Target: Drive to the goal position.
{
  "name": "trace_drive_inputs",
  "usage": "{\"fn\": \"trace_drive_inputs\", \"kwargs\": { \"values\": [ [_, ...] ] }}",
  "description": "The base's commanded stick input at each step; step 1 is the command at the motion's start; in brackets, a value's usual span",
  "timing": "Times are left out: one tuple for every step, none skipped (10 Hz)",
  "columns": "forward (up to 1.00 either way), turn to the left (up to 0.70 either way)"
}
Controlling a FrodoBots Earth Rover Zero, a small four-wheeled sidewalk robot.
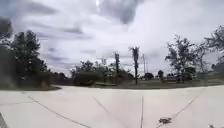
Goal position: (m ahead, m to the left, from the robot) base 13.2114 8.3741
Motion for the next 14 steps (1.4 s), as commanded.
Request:
{"fn": "trace_drive_inputs", "kwargs": {
  "values": [
    [0.85,0.0],
    [0.85,0.0],
    [0.85,0.0],
    [0.85,0.0],
    [0.85,0.0],
    [0.85,0.0],
    [0.85,0.0],
    [0.85,0.0],
    [0.85,0.0],
    [0.85,0.0],
    [0.85,0.0],
    [0.85,0.06],
    [0.85,0.25],
    [0.85,0.34]
  ]
}}
